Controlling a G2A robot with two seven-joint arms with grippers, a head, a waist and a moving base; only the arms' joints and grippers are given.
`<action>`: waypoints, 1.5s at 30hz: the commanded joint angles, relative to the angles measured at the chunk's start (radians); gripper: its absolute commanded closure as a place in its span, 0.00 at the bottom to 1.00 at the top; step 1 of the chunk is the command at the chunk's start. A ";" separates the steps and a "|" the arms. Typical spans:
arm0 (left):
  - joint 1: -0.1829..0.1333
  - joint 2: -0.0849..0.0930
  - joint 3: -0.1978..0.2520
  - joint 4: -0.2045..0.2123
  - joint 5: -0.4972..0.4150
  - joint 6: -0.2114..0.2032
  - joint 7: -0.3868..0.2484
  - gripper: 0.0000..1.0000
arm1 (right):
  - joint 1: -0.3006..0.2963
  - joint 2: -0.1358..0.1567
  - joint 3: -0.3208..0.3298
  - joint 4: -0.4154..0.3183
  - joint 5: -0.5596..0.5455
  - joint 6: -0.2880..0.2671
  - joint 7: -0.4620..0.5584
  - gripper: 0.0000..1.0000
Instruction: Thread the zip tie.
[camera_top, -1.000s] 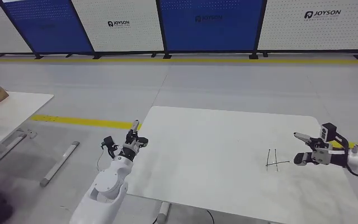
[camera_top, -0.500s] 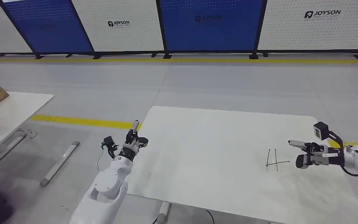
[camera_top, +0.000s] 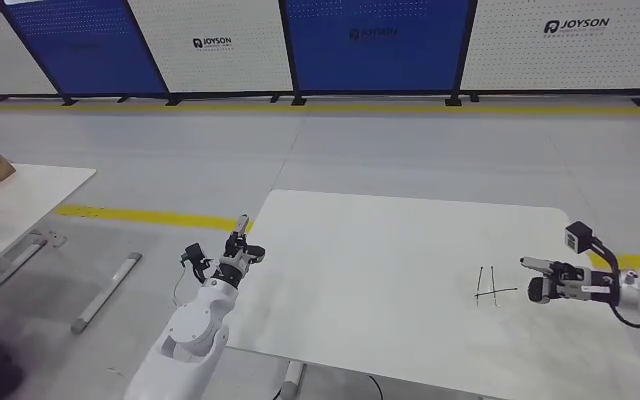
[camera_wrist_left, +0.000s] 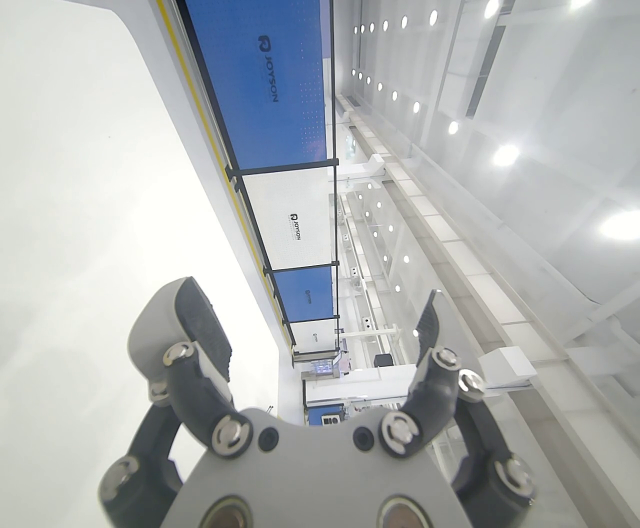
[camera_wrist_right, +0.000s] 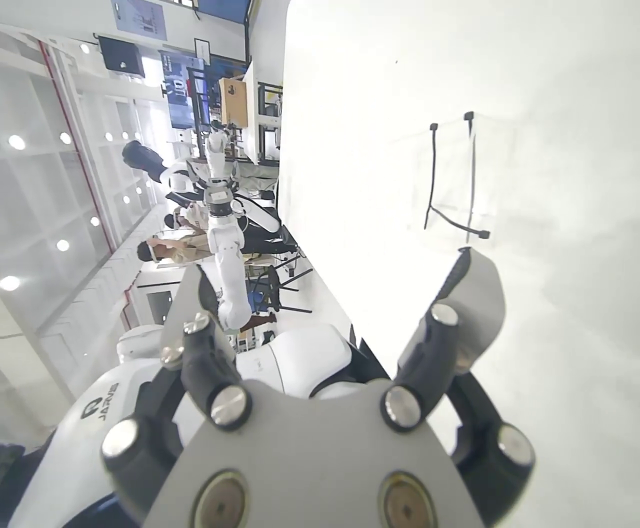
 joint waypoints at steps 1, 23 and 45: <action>0.000 0.000 0.000 0.000 0.000 0.000 0.000 0.00 | 0.000 -0.003 -0.006 0.012 -0.002 -0.023 0.000 0.00; 0.000 0.000 0.000 0.000 0.000 0.000 0.000 0.00 | 0.087 -0.095 -0.119 0.216 0.008 -0.053 -0.036 0.00; 0.000 0.000 0.000 0.000 0.000 0.000 0.000 0.00 | 0.054 -0.095 -0.115 0.163 -0.076 -0.043 -0.122 0.00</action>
